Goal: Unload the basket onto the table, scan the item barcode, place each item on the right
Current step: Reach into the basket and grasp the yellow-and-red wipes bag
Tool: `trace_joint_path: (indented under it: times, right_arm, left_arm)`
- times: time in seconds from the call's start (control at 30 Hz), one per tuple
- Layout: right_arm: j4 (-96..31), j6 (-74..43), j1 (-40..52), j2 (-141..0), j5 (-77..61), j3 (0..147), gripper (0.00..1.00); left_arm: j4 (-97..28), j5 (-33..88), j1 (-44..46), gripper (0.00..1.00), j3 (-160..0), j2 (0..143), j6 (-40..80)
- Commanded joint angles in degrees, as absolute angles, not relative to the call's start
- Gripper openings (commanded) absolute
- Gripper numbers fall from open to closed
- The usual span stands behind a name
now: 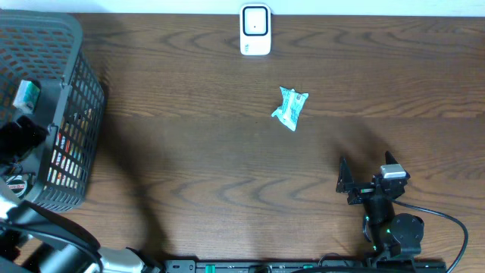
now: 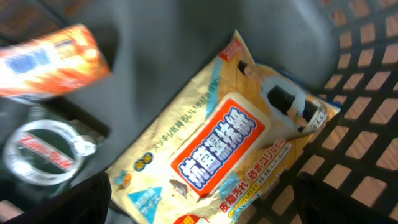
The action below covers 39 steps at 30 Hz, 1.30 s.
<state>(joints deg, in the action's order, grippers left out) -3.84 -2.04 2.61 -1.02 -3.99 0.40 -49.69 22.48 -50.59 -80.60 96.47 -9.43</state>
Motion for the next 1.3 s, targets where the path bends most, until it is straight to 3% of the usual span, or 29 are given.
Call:
trace_joint_path:
  times: [0.0,0.3,0.47,0.6,0.93,1.13,1.27]
  right_arm:
    - [-4.1,-1.19,3.07,-0.82,-3.53,0.32,0.99]
    - [-4.1,-1.19,3.07,-0.82,-3.53,0.32,0.99]
    - [-4.1,-1.19,3.07,-0.82,-3.53,0.32,0.99]
    - [-4.1,-1.19,3.07,-0.82,-3.53,0.32,0.99]
    - [-4.1,-1.19,3.07,-0.82,-3.53,0.32,0.99]
    - [-4.1,-1.19,3.07,-0.82,-3.53,0.32,0.99]
    - [-4.1,-1.19,3.07,-0.82,-3.53,0.32,0.99]
  left_arm:
    - [-51.03,28.14,-50.98,0.93,-80.84,99.55,-13.5]
    - [-54.63,34.48,-50.98,0.93,-80.84,104.49,-17.8]
    - [-55.29,31.53,-50.98,0.93,-80.84,105.89,-17.76]
    - [-55.75,25.93,-50.98,0.85,-80.77,107.18,-17.3]
    - [-52.95,24.16,-50.98,0.85,-76.77,107.46,-16.67]
    - [-49.17,19.86,-50.98,0.8,-72.62,107.46,-14.68]
    - [-47.88,19.88,-50.98,0.6,-72.6,107.46,-12.32]
